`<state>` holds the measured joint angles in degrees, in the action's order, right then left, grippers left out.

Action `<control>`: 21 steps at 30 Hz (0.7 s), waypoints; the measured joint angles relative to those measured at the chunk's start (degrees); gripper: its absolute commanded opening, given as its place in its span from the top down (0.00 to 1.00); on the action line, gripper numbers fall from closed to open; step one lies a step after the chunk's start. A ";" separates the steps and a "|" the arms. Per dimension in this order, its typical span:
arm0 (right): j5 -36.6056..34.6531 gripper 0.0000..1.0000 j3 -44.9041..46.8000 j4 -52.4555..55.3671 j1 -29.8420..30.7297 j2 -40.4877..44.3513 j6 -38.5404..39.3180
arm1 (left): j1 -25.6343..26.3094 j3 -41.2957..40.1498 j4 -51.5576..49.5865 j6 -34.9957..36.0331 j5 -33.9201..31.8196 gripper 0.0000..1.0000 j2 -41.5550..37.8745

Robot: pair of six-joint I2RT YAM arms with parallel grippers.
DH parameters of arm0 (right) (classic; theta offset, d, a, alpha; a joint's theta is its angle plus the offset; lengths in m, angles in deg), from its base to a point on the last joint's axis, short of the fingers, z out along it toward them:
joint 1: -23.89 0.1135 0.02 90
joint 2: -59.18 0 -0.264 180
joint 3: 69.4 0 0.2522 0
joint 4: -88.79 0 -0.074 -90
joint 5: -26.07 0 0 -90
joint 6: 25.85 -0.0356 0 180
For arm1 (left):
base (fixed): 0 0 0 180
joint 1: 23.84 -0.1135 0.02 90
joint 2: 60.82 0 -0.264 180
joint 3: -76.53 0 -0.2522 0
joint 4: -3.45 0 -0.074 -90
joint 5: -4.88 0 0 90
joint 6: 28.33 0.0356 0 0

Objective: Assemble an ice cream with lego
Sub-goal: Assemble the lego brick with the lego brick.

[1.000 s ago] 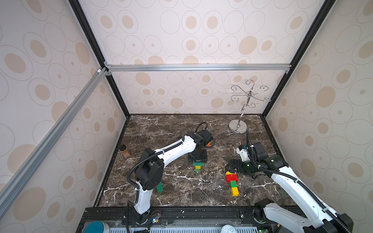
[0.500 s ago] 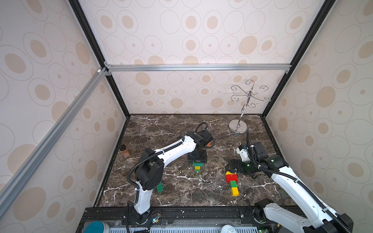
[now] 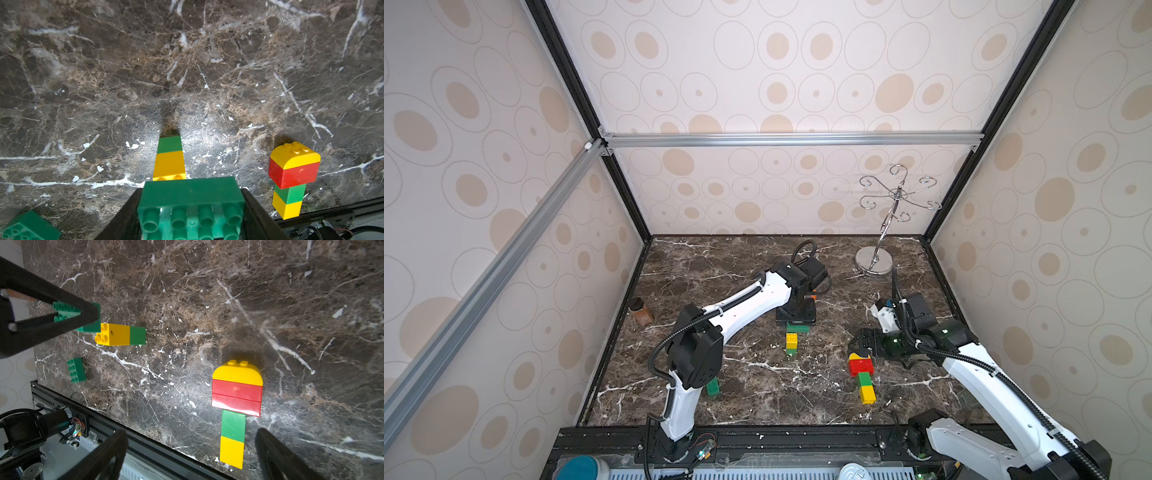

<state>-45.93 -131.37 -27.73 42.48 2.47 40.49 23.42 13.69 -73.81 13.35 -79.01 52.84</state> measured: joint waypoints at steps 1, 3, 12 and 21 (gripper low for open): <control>0.00 0.02 0.00 0.00 0.00 0.00 0.02 | 0.02 -0.13 -0.11 0.00 0.07 0.50 0.00; 0.00 0.02 0.00 0.00 -0.02 0.00 0.04 | 0.04 -1.03 -0.22 0.02 0.11 0.50 0.00; 0.00 0.01 0.00 0.00 -0.02 0.00 0.17 | 0.04 -5.62 -0.26 0.00 0.63 0.51 -0.42; 0.00 0.02 0.00 0.00 -0.02 -0.07 0.20 | 0.04 -5.70 0.48 -0.02 1.84 0.51 -0.55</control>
<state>-45.93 -131.37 -27.73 42.46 2.40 40.69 23.47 7.98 -73.33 13.33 -77.18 52.30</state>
